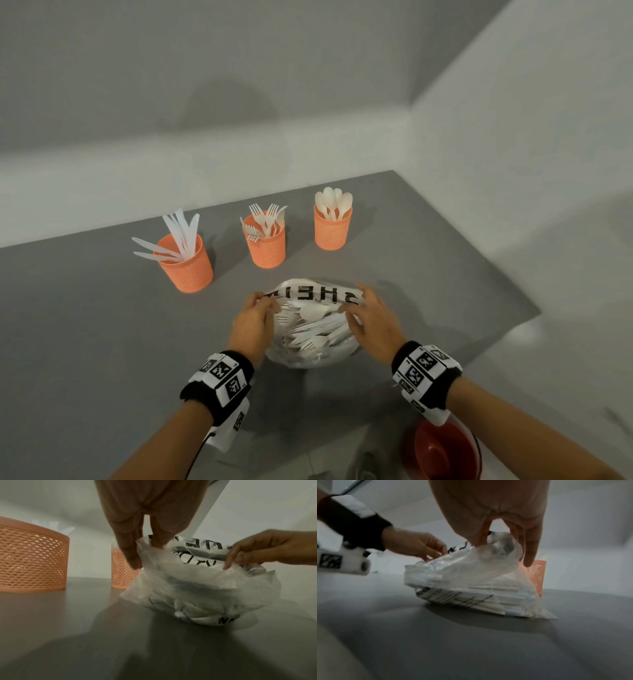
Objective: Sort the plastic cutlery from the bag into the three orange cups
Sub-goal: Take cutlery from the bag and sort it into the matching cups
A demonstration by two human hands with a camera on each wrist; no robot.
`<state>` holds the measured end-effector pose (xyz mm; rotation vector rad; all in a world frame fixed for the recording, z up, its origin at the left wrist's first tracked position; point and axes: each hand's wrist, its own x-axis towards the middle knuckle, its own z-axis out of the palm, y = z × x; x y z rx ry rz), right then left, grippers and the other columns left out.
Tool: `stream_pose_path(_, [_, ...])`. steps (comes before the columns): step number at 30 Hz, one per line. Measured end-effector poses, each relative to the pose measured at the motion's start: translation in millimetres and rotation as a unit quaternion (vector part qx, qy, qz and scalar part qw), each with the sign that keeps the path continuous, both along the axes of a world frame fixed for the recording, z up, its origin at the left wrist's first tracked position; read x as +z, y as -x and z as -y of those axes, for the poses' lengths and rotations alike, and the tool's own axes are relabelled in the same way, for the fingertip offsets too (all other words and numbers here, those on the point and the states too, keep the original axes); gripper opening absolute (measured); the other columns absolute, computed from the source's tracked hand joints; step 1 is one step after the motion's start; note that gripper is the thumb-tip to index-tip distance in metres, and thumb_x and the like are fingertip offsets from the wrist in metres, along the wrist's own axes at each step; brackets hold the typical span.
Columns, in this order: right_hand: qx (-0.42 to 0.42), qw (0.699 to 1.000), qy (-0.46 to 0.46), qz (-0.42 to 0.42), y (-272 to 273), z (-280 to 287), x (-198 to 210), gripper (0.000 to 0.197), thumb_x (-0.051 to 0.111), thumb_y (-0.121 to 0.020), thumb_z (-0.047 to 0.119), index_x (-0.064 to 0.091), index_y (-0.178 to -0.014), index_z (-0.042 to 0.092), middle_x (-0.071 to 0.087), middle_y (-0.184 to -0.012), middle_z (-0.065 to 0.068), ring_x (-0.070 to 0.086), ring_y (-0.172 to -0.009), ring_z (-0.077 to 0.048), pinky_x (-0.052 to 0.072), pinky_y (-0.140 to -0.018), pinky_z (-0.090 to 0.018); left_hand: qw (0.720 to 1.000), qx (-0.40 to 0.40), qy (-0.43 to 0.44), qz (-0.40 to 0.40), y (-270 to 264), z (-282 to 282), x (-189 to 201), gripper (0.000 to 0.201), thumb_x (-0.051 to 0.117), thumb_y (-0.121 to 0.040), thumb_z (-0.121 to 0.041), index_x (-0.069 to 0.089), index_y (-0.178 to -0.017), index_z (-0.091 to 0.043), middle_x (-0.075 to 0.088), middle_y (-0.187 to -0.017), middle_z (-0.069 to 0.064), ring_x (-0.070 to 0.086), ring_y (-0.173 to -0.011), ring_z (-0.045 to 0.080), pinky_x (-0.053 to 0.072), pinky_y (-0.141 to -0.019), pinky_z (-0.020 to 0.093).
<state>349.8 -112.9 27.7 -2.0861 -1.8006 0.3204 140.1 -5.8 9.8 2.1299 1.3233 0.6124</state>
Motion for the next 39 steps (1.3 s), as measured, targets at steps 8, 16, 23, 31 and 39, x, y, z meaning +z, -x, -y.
stream_pose_path(8, [-0.079, 0.994, 0.053, -0.048, -16.2, -18.1, 4.8, 0.063, 0.043, -0.084, -0.004, 0.033, -0.142, 0.016, 0.044, -0.141, -0.010, 0.053, -0.115, -0.031, 0.045, -0.094, -0.036, 0.990, -0.085, 0.062, -0.094, -32.3, -5.5, 14.8, 0.065, 0.045, -0.081, 0.005, 0.030, -0.142, -0.011, 0.036, -0.142, 0.013, 0.048, -0.122, 0.035, 0.038, -0.101, 0.038])
stream_pose_path(16, [-0.145, 0.986, 0.045, -0.074, -97.7, -12.5, 12.9, 0.069, 0.046, -0.080, -0.008, 0.028, -0.144, 0.011, 0.033, -0.147, -0.011, 0.053, -0.114, -0.034, 0.046, -0.094, -0.036, 0.977, -0.132, 0.055, -0.156, -121.1, -27.0, 28.3, 0.065, 0.046, -0.087, -0.006, 0.023, -0.146, -0.022, 0.046, -0.129, 0.018, 0.051, -0.116, 0.036, 0.039, -0.100, 0.040])
stream_pose_path(23, [-0.227, 0.973, 0.048, -0.009, -179.9, -17.3, 19.9, 0.070, 0.053, -0.081, -0.002, 0.024, -0.144, 0.012, 0.012, -0.154, -0.017, 0.037, -0.131, -0.034, 0.038, -0.105, -0.035, 0.977, -0.180, 0.005, -0.116, -224.7, -43.4, 36.5, 0.055, 0.049, -0.093, -0.021, 0.029, -0.143, -0.019, 0.050, -0.127, 0.017, 0.051, -0.116, 0.034, 0.039, -0.098, 0.037])
stream_pose_path(31, [-0.059, 0.984, -0.013, 0.167, -209.2, -36.1, 29.1, 0.032, 0.061, -0.081, 0.003, 0.062, -0.112, 0.005, 0.057, -0.106, -0.011, 0.057, -0.097, -0.028, 0.047, -0.079, -0.035, 0.970, -0.192, -0.004, -0.147, -293.5, -63.3, 40.3, 0.066, 0.052, -0.086, -0.002, 0.027, -0.144, -0.020, 0.051, -0.129, 0.014, 0.054, -0.115, 0.032, 0.043, -0.095, 0.040])
stream_pose_path(39, [-0.054, 0.949, 0.304, 0.056, -246.0, -89.6, 29.8, 0.058, 0.072, -0.078, 0.035, 0.050, -0.120, 0.001, 0.056, -0.117, -0.011, 0.052, -0.116, -0.026, 0.039, -0.087, -0.027, 0.983, -0.161, 0.027, -0.086, -285.4, -65.6, 43.3, 0.043, 0.047, -0.092, -0.010, 0.046, -0.134, -0.014, 0.054, -0.128, 0.016, 0.052, -0.115, 0.030, 0.039, -0.098, 0.033])
